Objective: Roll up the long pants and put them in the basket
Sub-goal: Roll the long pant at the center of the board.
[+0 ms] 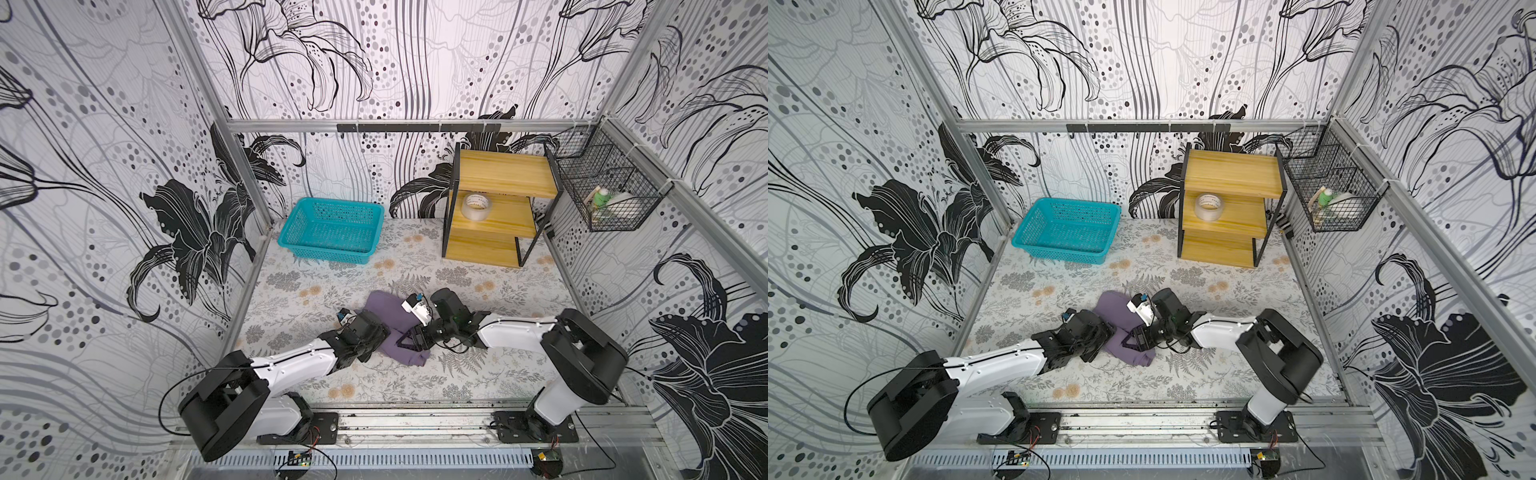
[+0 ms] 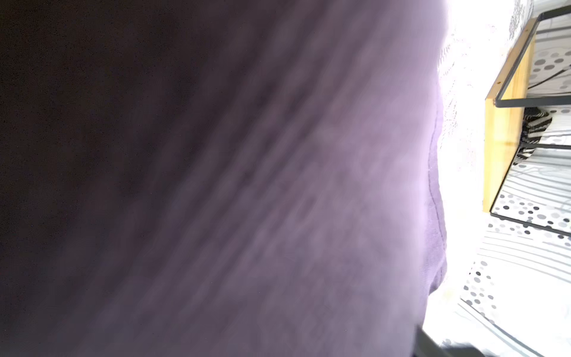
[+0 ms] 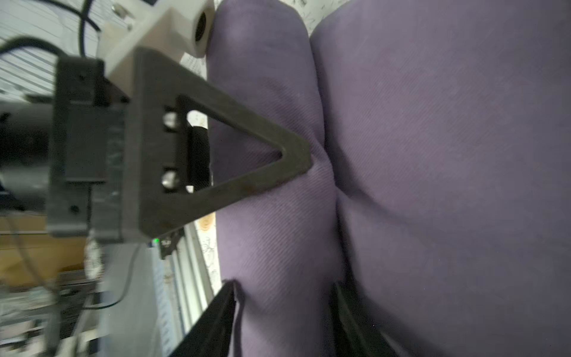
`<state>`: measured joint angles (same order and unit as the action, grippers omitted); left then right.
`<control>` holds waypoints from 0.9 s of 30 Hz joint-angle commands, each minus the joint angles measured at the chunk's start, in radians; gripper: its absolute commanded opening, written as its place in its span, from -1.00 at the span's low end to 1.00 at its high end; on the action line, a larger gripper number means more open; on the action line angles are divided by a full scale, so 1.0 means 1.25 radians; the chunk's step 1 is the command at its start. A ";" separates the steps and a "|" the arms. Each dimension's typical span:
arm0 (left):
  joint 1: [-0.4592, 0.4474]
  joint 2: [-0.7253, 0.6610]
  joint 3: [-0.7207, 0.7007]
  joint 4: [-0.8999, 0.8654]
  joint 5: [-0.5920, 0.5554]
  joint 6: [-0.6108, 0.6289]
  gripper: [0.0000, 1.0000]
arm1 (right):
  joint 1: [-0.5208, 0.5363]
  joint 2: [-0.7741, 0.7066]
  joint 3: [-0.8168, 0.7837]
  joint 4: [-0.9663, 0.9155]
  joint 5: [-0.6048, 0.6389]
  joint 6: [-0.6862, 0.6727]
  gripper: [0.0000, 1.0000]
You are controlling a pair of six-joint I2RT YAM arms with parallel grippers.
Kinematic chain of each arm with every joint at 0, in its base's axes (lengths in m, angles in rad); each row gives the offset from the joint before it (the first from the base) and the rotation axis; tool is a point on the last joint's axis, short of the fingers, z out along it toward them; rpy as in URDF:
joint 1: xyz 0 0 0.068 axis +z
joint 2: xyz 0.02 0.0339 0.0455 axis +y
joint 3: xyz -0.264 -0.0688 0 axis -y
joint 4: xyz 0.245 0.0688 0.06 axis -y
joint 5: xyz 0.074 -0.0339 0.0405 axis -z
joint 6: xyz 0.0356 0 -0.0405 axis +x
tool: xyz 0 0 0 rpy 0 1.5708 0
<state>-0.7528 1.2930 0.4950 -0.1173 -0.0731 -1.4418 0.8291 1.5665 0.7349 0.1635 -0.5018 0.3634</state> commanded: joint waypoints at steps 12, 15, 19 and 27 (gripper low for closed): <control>-0.001 0.018 -0.018 -0.009 -0.007 -0.006 0.42 | 0.336 -0.094 -0.136 0.190 0.717 -0.437 0.40; -0.001 0.017 -0.017 -0.009 -0.006 -0.005 0.42 | 0.338 -0.023 -0.104 0.182 0.721 -0.461 0.39; 0.000 0.008 -0.006 -0.016 -0.007 -0.001 0.42 | 0.338 0.060 -0.059 0.147 0.711 -0.475 0.05; 0.001 -0.097 0.018 -0.058 -0.026 0.005 0.84 | 0.264 0.018 -0.057 0.060 0.501 -0.219 -0.98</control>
<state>-0.7506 1.2152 0.4953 -0.1501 -0.0898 -1.4414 1.2156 1.6081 0.6640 0.3450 0.3046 -0.0944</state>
